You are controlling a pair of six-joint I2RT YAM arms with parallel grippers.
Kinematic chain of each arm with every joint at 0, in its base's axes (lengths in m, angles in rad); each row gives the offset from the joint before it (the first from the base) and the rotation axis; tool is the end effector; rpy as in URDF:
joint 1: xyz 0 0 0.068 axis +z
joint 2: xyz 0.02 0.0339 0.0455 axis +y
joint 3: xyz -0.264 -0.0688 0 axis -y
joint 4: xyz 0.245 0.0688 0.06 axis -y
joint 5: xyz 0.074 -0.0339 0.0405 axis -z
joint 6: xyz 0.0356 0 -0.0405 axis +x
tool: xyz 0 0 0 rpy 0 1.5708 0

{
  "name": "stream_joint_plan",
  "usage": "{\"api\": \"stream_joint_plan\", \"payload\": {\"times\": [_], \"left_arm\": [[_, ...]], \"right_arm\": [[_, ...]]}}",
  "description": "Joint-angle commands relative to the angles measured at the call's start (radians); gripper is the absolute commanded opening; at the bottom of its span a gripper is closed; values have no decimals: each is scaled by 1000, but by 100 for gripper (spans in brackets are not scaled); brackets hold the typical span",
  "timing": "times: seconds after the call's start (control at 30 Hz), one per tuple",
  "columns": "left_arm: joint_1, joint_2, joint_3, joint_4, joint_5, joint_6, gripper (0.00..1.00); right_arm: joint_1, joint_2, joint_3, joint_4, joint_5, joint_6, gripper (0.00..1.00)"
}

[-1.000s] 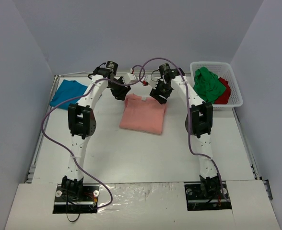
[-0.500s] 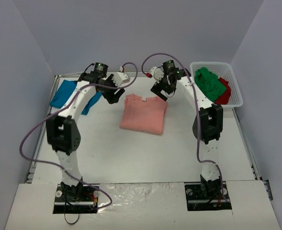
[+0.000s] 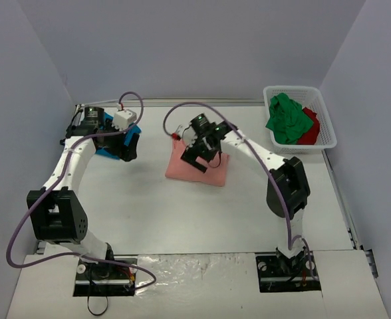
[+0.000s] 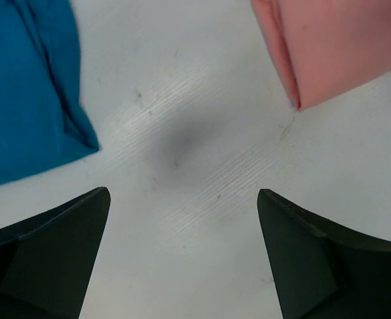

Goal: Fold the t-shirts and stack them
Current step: Fold the long partially folded tshirt into a neat square, then put the neatly folded tshirt into the corner of the board with the left arm

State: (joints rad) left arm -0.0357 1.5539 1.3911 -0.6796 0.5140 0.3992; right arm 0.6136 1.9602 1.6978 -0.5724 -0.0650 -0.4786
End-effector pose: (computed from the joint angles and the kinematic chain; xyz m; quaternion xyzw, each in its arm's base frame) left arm 0.3361 -0.0295 0.3186 0.2834 0.8629 -0.1713 0.3818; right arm 0.3633 0.2587 0.2710 -0.4943 0.7909 0.0545 0.3567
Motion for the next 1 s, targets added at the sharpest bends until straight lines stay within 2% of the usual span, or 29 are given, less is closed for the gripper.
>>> {"api": "stream_joint_plan", "payload": {"times": [0.0, 0.1, 0.2, 0.3, 0.37, 0.4, 0.57, 0.97], "left_arm": [[92, -64, -15, 8, 46, -94, 93], [152, -74, -33, 5, 70, -120, 93], [194, -87, -55, 18, 92, -141, 93], [218, -106, -75, 32, 90, -146, 94], [230, -107, -79, 37, 92, -148, 94], [235, -107, -79, 37, 93, -149, 94], [244, -103, -90, 48, 95, -148, 94], [244, -63, -87, 52, 107, -149, 94]], "right_arm": [[148, 0, 41, -56, -10, 3, 100], [222, 78, 134, -89, 4, 11, 93], [273, 166, 238, -124, 13, 18, 79], [311, 249, 333, -147, 22, 18, 56], [325, 307, 379, -159, 27, 17, 55], [334, 325, 416, -164, 33, 15, 50], [342, 407, 488, -167, 60, 5, 48], [322, 503, 531, -167, 102, -6, 55]]}}
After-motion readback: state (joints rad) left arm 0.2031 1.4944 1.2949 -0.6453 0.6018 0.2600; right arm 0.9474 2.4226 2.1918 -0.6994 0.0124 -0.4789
